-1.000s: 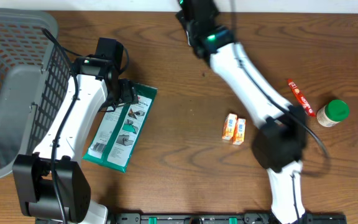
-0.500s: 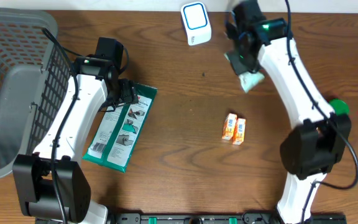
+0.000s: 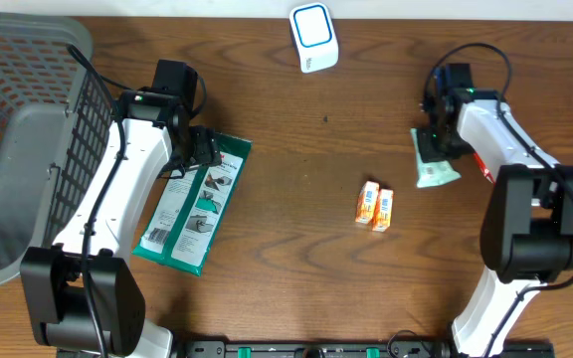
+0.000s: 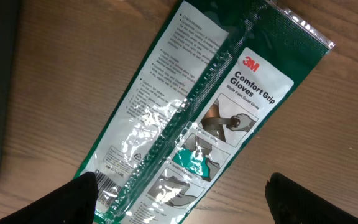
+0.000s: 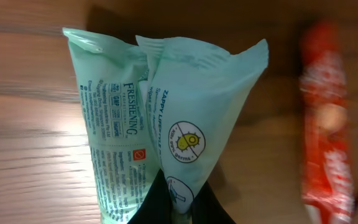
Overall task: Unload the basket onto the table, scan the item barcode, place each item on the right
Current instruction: 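Carry the wipes pouch right and release it on the table, then move the right gripper over the orange Kleenex tissue packs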
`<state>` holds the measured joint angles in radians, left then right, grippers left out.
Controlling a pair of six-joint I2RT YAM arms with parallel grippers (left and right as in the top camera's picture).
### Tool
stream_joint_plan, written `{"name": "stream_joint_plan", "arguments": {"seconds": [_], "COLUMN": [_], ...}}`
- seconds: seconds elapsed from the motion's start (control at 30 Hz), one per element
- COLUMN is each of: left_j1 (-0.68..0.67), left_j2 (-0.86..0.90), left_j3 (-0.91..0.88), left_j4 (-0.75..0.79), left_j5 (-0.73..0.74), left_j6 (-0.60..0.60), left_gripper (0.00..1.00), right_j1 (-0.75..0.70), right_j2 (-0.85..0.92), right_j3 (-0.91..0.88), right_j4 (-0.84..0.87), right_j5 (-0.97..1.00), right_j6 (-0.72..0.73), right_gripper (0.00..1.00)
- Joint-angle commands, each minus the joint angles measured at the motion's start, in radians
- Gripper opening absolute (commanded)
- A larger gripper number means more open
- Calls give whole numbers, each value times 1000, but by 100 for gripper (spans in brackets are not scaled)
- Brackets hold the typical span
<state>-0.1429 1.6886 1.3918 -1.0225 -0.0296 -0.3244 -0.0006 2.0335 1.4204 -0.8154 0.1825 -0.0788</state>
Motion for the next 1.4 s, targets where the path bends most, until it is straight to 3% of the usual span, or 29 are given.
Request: {"name": "stream_joint_plan", "arguments": {"seconds": [0.0,0.17,0.2,0.27,0.3,0.33,0.53,0.67,0.93,1.07,1.37], "left_j1": [2,2,2,2,2,2,2,2,2,2,2], "left_j2": [-3,-3,-3,-3,-3,-3,-3,-3,-3,-3,-3], "left_j3": [14,14,14,14,14,14,14,14,14,14,14], "left_j4": [-5,-5,-5,-5,-5,-5,-5,-5,-5,-5,-5], "left_j5": [-9,-9,-9,-9,-9,-9,-9,-9,-9,-9,-9], "left_j6": [2,2,2,2,2,2,2,2,2,2,2], "left_gripper": [87,87,87,87,87,87,87,87,87,87,87], "right_j1": [-82,-132,-137,-137,-136,-136,-131,-114,-70,-39,92], "right_j2": [22,22,22,22,22,22,12,-9,-55,-59,-59], "right_j3": [-62,-62,-62,-62,-62,-61,30,135,289,285,277], "right_j4": [14,39,42,42,46,53,-2,-63,-151,-176,-290], "right_j5": [180,203,194,186,187,186,168,21,-570,-829,-838], "right_j6": [14,-16,-16,-16,-17,-30,-49,-50,-49,-46,0], "right_gripper": [1,2,11,48,61,65,69,72,98,99,99]}}
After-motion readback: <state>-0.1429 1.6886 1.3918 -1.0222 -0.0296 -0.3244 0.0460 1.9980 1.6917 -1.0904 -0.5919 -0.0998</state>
